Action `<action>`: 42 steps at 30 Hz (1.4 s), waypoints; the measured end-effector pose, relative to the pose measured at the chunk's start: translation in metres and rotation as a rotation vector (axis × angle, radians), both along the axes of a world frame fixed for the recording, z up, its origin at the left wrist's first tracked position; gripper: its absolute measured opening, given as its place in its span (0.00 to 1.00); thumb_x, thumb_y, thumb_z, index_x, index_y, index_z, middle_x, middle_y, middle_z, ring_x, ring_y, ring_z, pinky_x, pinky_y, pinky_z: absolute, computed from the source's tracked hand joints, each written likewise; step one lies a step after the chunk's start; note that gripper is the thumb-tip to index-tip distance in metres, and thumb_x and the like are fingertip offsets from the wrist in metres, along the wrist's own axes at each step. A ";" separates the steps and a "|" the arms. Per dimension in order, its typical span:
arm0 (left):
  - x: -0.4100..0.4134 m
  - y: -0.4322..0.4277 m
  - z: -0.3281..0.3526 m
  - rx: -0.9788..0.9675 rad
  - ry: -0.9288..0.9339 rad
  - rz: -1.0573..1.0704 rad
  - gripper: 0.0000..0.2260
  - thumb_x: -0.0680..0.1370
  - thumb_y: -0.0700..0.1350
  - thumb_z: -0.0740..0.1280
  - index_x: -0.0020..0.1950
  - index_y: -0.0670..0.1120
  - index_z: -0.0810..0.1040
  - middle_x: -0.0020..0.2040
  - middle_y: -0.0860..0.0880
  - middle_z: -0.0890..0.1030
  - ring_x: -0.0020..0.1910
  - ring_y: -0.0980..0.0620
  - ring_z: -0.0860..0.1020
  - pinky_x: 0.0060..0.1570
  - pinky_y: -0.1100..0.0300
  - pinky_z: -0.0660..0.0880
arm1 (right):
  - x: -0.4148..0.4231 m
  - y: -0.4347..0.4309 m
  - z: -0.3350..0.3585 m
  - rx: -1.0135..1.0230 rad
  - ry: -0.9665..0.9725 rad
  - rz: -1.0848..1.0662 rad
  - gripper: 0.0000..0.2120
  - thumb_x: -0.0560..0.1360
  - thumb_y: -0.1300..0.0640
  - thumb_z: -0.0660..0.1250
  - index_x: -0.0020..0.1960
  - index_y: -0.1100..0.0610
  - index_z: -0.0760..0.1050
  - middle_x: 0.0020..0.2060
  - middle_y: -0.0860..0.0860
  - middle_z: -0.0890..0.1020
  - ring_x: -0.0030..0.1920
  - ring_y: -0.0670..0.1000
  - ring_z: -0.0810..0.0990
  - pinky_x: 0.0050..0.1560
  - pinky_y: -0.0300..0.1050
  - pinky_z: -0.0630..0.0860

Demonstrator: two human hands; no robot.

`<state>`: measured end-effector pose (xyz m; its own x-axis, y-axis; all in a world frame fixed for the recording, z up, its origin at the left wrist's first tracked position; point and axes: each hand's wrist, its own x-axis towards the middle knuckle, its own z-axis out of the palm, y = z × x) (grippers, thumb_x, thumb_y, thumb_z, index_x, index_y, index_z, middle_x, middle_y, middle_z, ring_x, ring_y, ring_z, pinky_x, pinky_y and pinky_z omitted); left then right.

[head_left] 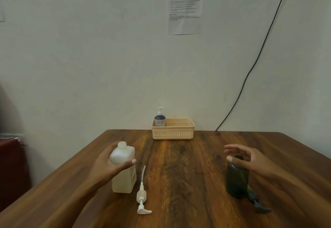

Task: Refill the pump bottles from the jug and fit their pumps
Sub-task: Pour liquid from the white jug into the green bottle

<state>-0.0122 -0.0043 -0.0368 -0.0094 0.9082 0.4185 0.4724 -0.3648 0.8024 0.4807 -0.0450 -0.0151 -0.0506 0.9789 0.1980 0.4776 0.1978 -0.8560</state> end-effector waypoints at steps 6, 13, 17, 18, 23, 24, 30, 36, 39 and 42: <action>0.001 -0.002 -0.015 -0.031 -0.057 0.011 0.52 0.54 0.74 0.76 0.74 0.54 0.70 0.65 0.51 0.79 0.61 0.47 0.79 0.57 0.44 0.81 | -0.002 -0.009 -0.020 -0.072 0.064 0.011 0.35 0.57 0.31 0.84 0.62 0.30 0.79 0.60 0.34 0.84 0.69 0.50 0.75 0.71 0.62 0.73; 0.005 -0.009 -0.026 -0.019 -0.055 0.040 0.53 0.55 0.72 0.75 0.76 0.51 0.69 0.68 0.50 0.78 0.63 0.46 0.78 0.57 0.47 0.81 | 0.001 -0.017 -0.034 -0.074 0.162 0.003 0.45 0.51 0.39 0.89 0.66 0.39 0.78 0.67 0.47 0.80 0.66 0.51 0.78 0.60 0.49 0.77; 0.008 -0.008 -0.026 -0.007 -0.057 0.062 0.48 0.61 0.67 0.79 0.76 0.48 0.70 0.69 0.47 0.79 0.63 0.45 0.79 0.59 0.45 0.80 | 0.002 -0.018 -0.039 -0.081 0.199 -0.026 0.50 0.52 0.42 0.89 0.70 0.48 0.75 0.66 0.51 0.80 0.65 0.54 0.79 0.60 0.50 0.77; 0.008 -0.007 -0.026 -0.006 -0.053 0.071 0.48 0.60 0.67 0.78 0.75 0.48 0.70 0.69 0.47 0.78 0.63 0.45 0.79 0.58 0.46 0.80 | 0.001 -0.019 -0.039 -0.081 0.215 -0.030 0.46 0.52 0.43 0.90 0.67 0.49 0.76 0.64 0.51 0.81 0.63 0.53 0.80 0.57 0.49 0.77; 0.007 -0.005 -0.025 0.002 -0.031 0.082 0.52 0.55 0.72 0.73 0.74 0.49 0.71 0.67 0.48 0.79 0.59 0.48 0.79 0.52 0.55 0.80 | -0.002 -0.016 -0.040 -0.058 0.262 -0.046 0.40 0.49 0.43 0.89 0.59 0.48 0.82 0.55 0.48 0.87 0.60 0.54 0.84 0.54 0.51 0.79; 0.006 -0.005 -0.025 0.003 -0.032 0.080 0.51 0.55 0.72 0.73 0.74 0.49 0.71 0.67 0.48 0.80 0.58 0.49 0.79 0.51 0.56 0.80 | -0.004 -0.016 -0.039 -0.046 0.277 -0.045 0.39 0.48 0.41 0.89 0.57 0.44 0.83 0.54 0.46 0.88 0.60 0.53 0.84 0.56 0.52 0.79; 0.006 0.000 -0.014 0.024 -0.043 0.078 0.48 0.58 0.70 0.76 0.74 0.51 0.72 0.66 0.48 0.80 0.58 0.48 0.79 0.55 0.47 0.81 | -0.024 -0.016 -0.017 0.023 0.321 0.000 0.35 0.50 0.37 0.88 0.56 0.36 0.84 0.56 0.39 0.87 0.61 0.48 0.83 0.54 0.46 0.76; 0.024 0.008 0.031 0.121 -0.049 0.017 0.41 0.62 0.71 0.75 0.70 0.53 0.75 0.61 0.52 0.82 0.56 0.51 0.82 0.49 0.52 0.84 | -0.056 -0.004 0.018 0.158 0.188 -0.004 0.49 0.45 0.25 0.82 0.61 0.43 0.79 0.61 0.42 0.82 0.61 0.44 0.78 0.64 0.51 0.73; 0.040 0.010 0.054 0.180 -0.036 -0.010 0.37 0.65 0.70 0.75 0.70 0.54 0.76 0.59 0.55 0.82 0.55 0.57 0.81 0.43 0.63 0.80 | -0.074 0.004 0.033 0.185 0.162 0.000 0.45 0.51 0.28 0.84 0.63 0.46 0.79 0.63 0.45 0.83 0.64 0.50 0.79 0.68 0.54 0.74; 0.055 0.010 0.070 0.201 -0.033 -0.047 0.35 0.66 0.68 0.76 0.69 0.54 0.76 0.59 0.57 0.82 0.55 0.58 0.81 0.43 0.65 0.79 | -0.088 0.012 0.042 0.194 0.145 0.020 0.34 0.60 0.39 0.85 0.63 0.45 0.79 0.61 0.44 0.85 0.65 0.50 0.82 0.64 0.49 0.80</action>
